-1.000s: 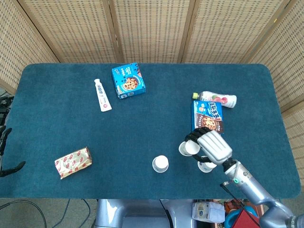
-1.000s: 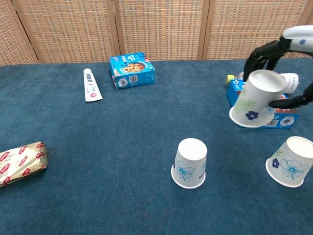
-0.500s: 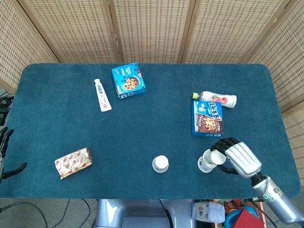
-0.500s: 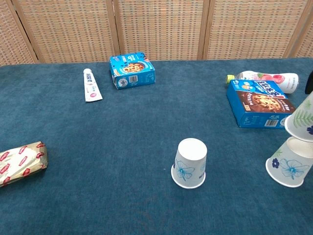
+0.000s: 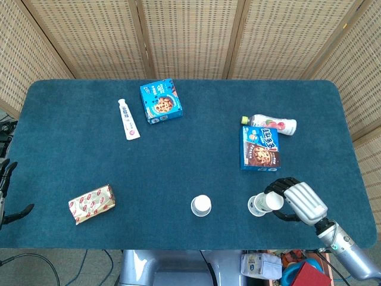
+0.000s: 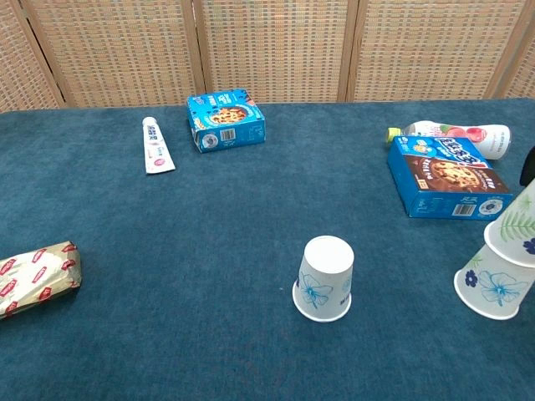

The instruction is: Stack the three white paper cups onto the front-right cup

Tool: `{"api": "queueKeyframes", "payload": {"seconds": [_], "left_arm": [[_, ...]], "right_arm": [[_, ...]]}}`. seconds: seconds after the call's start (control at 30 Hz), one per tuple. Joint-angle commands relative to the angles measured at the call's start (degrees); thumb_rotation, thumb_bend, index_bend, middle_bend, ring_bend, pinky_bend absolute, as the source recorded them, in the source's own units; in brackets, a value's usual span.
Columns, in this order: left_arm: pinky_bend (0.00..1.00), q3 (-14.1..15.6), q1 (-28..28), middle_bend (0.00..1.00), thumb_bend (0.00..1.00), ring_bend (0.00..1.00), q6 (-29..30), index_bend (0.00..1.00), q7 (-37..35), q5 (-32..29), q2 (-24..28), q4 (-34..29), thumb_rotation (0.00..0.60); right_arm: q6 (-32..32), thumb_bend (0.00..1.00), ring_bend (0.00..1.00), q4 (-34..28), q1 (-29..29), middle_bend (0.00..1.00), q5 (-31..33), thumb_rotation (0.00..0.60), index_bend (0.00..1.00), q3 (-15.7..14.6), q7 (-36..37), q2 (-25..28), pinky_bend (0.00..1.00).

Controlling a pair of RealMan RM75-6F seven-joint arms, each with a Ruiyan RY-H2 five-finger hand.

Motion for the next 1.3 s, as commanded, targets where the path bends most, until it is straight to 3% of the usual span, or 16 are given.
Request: {"api": "queueKeyframes", "payload": {"seconds": [0.03,0.37,0.5,0.57,0.63,0.7,0.9,1.17,1.3], "left_arm": [[0.0,0.0,0.0,0.0,0.18,0.0,-0.1,0.0,-0.1,-0.1,0.0,0.1,0.6],[0.0,-0.1,0.0,0.0,0.18,0.0,-0.1,0.0,-0.2,-0.2,0.1,0.1,0.6],[0.0,-0.1,-0.1,0.0,0.18,0.0,-0.3,0.0,-0.1,-0.3,0.0,0.1,0.6],[0.0,-0.1,-0.1,0.0,0.18,0.0,-0.4,0.0,-0.1,-0.3,0.0,0.1,0.6],[0.0,-0.1,-0.1,0.0,0.18,0.0,-0.3,0.0,0.1,-0.3,0.0,0.1,0.6],[0.0,-0.1,-0.1,0.0,0.18,0.0,-0.3,0.0,0.2,-0.3,-0.1,0.1,0.6],[0.0,0.0,-0.1,0.0,0.18,0.0,-0.3,0.0,0.3,-0.2,-0.1,0.1,0.6],[0.0,-0.1,0.0,0.0,0.18,0.0,-0.2,0.0,0.0,-0.3,0.1,0.0,0.6],[0.0,0.0,-0.1,0.0,0.18,0.0,-0.3,0.0,0.5,0.0,0.0,-0.1,0.6]], "right_arm": [[-0.5,0.48,0.32,0.7,0.1,0.46,-0.3,0.6,0.4,0.1,0.2,-0.8,0.35],[-1.6,0.48,0.32,1.7,0.2,0.44,0.0,0.6,0.4,0.5,-0.3,-1.9,0.35],[-1.9,0.48,0.27,2.1,0.1,0.37,-0.1,0.6,0.4,0.4,-0.2,-1.9,0.34],[-2.2,0.48,0.21,2.1,0.2,0.3,-0.3,0.6,0.36,0.3,0.0,-1.7,0.28],[-3.3,0.47,0.11,1.8,0.7,0.2,-1.3,0.6,0.3,-0.8,1.1,-0.8,0.12],[-3.4,0.43,0.04,1.6,0.8,0.12,-1.9,0.6,0.26,-1.0,1.5,-0.2,0.03],[-2.9,0.28,0.0,1.2,0.7,0.01,-2.6,0.6,0.2,-1.2,1.5,0.3,0.0],[-2.4,0.26,0.0,-0.6,1.1,0.01,-3.5,0.6,0.19,-0.7,0.7,0.7,0.0],[-6.1,0.25,0.0,-5.1,4.5,0.04,-4.4,0.6,0.19,1.0,-2.4,0.3,0.0]]}}
